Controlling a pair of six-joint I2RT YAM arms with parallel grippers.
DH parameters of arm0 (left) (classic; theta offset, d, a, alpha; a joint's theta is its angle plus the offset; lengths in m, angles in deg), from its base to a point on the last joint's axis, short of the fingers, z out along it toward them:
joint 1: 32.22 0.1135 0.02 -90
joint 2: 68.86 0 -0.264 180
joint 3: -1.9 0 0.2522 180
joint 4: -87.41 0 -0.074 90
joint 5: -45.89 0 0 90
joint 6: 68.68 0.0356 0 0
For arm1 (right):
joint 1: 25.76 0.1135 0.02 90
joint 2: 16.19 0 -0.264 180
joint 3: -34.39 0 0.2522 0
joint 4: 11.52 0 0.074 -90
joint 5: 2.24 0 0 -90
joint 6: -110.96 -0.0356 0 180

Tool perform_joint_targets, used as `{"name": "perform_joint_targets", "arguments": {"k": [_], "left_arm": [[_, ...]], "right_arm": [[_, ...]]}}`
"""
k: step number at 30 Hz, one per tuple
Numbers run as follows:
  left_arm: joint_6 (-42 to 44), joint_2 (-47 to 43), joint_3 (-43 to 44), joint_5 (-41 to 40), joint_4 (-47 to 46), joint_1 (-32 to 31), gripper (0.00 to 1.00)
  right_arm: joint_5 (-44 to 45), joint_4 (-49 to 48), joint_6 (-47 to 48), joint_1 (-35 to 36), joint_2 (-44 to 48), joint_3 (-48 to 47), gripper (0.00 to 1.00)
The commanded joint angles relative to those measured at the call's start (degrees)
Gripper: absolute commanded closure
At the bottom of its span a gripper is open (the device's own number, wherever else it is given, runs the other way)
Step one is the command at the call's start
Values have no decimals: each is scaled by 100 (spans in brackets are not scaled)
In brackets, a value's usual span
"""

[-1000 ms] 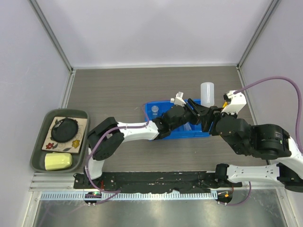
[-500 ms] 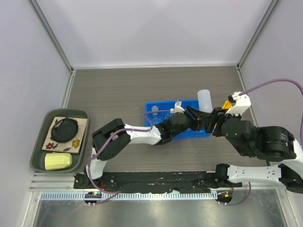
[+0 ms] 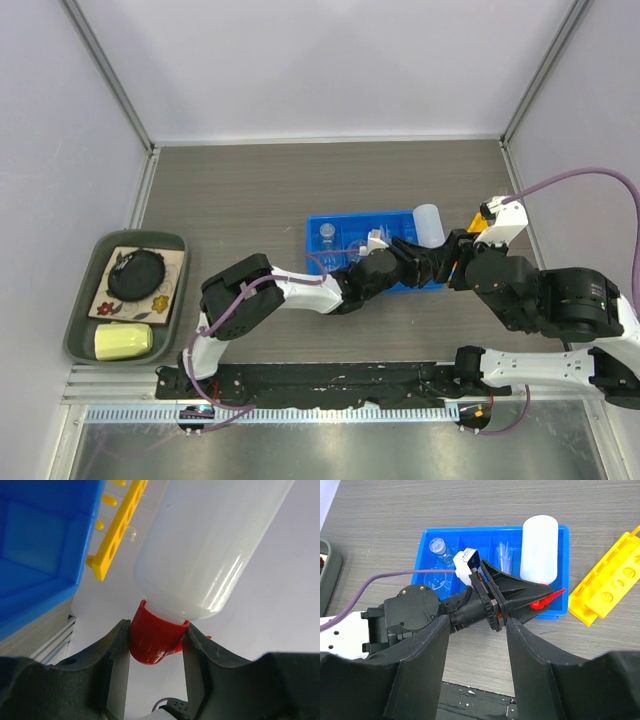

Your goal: Organize the chemistry lab equipment

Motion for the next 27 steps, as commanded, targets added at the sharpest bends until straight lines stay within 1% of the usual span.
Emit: {"name": "perform_joint_targets", "arguments": {"k": [1, 4, 9, 12, 14, 17, 18, 20, 24, 27], "left_arm": [[-411, 133, 60, -117, -273, -36, 79], [-684, 309, 86, -47, -334, -36, 81], [-825, 441, 121, -3, -386, -36, 81], [-842, 432, 113, -11, -387, -28, 76], [-869, 441, 104, -11, -404, -28, 74], [-886, 467, 104, 24, -501, -28, 68], [-895, 467, 113, 24, -536, -28, 64], [-843, 450, 130, 24, -553, -28, 61], [-746, 379, 139, 59, -536, -28, 52], [-684, 309, 148, 77, -536, -28, 50]], "right_arm": [[79, -83, -80, 24, 77, 72, 45], [70, -83, -89, 24, 112, 90, 45], [70, -74, -89, 24, 156, 134, 45], [79, -66, -80, 24, 139, 151, 45], [70, -66, -80, 24, 139, 151, 45], [70, -92, -71, 24, 139, 160, 45], [70, -101, -62, 24, 139, 178, 45], [70, -101, -71, 24, 139, 178, 45], [61, -101, -62, 24, 139, 186, 45], [44, -118, -71, 24, 130, 186, 45]]}}
